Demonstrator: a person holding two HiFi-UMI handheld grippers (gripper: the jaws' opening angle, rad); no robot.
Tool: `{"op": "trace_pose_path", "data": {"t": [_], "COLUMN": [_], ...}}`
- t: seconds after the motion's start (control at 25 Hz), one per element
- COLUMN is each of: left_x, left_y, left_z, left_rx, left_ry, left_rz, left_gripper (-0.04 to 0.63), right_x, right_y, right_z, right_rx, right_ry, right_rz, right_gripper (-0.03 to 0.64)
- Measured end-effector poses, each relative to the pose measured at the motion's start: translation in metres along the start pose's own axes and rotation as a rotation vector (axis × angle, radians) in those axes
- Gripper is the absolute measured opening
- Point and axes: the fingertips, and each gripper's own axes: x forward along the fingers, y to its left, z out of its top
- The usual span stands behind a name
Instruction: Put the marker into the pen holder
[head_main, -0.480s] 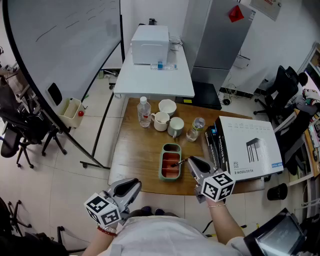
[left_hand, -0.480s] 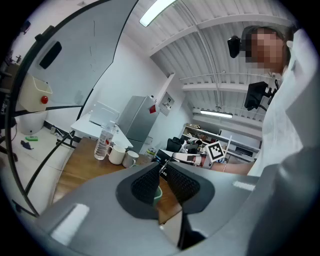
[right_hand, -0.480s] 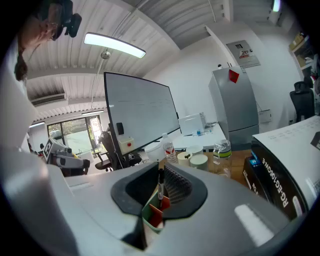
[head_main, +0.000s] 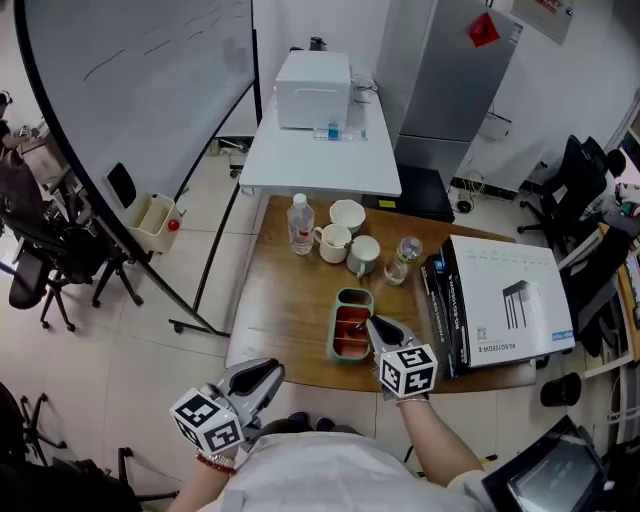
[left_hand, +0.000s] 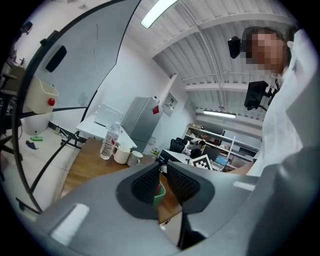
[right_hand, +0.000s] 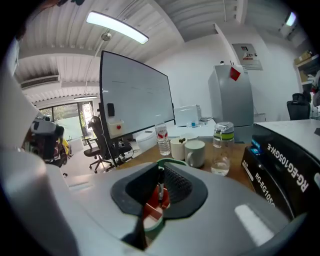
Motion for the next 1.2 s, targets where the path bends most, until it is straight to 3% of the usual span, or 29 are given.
{"op": "trace_pose_path", "data": {"t": [0.32, 0.48, 0.84, 1.2], "left_x": [-0.006, -0.004, 0.000, 0.002], "left_y": [0.005, 0.005, 0.004, 0.005], "left_z": [-0.001, -0.001, -0.001, -0.002], "left_rx": [-0.014, -0.018, -0.023, -0.021], "left_ry": [-0.007, -0.007, 0.000, -0.001], "left_rz": [0.019, 0.012, 0.003, 0.001], "left_gripper": [0.051, 0.051, 0.051, 0.051], "right_x": [0.004, 0.001, -0.010, 0.006], "right_y": [0.004, 0.003, -0.018, -0.028], "right_z": [-0.002, -0.008, -0.019, -0.020], "right_rx": [-0.013, -0.006, 0.033, 0.047], "right_ry": [-0.001, 0.018, 0.033, 0.070], "right_rz": [-0.002, 0.004, -0.062, -0.060], "right_gripper": [0.028, 0.067, 0.083, 0.071]}}
